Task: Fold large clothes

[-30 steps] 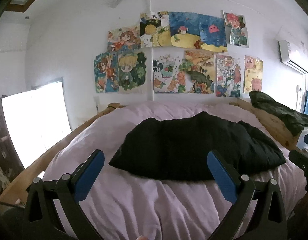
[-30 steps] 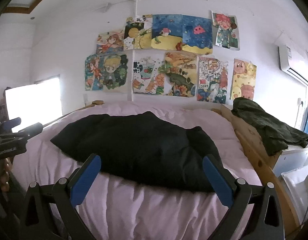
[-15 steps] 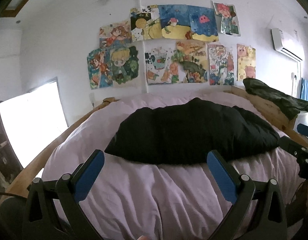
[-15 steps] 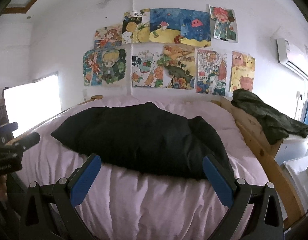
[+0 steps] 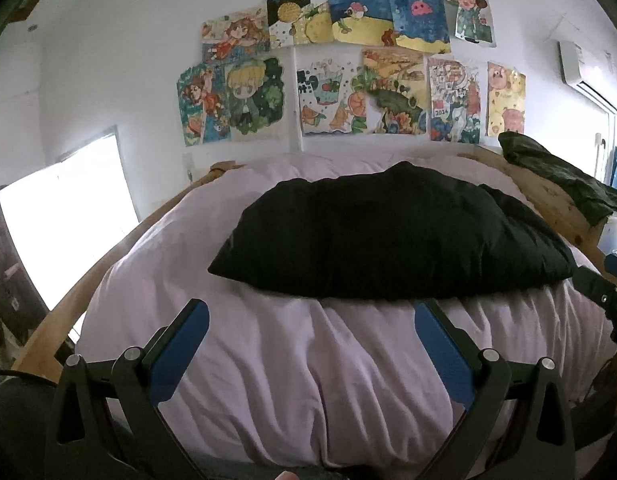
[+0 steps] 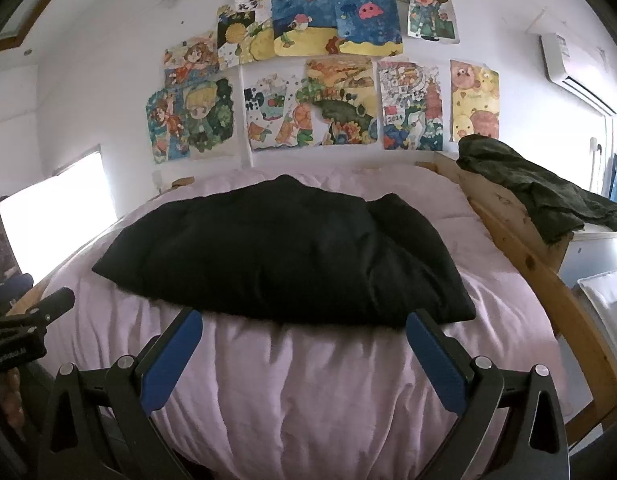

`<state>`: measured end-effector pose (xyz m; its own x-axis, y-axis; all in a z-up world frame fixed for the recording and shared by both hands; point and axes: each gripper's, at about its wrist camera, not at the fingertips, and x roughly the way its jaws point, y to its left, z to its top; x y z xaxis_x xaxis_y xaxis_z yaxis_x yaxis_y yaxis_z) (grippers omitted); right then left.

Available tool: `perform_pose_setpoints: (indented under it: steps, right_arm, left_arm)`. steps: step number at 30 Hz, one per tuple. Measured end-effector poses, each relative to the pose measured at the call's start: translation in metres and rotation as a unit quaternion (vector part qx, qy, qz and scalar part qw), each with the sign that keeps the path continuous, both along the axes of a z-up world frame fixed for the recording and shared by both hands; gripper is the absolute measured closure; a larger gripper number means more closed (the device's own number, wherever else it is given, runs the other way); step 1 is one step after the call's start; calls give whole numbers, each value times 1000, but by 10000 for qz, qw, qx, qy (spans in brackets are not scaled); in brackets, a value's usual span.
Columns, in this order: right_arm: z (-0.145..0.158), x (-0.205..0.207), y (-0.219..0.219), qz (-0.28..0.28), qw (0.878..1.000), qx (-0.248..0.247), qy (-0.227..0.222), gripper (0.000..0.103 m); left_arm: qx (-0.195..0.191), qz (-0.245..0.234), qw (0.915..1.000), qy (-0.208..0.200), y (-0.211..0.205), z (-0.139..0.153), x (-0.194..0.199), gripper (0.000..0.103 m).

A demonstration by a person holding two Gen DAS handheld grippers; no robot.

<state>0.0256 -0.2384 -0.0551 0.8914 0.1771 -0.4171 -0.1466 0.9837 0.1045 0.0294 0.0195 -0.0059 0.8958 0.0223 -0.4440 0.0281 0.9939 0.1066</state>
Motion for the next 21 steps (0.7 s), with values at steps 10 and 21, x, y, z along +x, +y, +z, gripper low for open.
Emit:
perform_pose_setpoints:
  steps: [10,21]
  right_arm:
    - [-1,-1,3,126,9999,-80,-1,0]
    - [-1,-1,4,130,9999,-89,1,0]
  left_arm:
    - [45,-24,10000,-17,-1,0,-1,2]
    - [47,-28,10000,-16,0,0,-1,2]
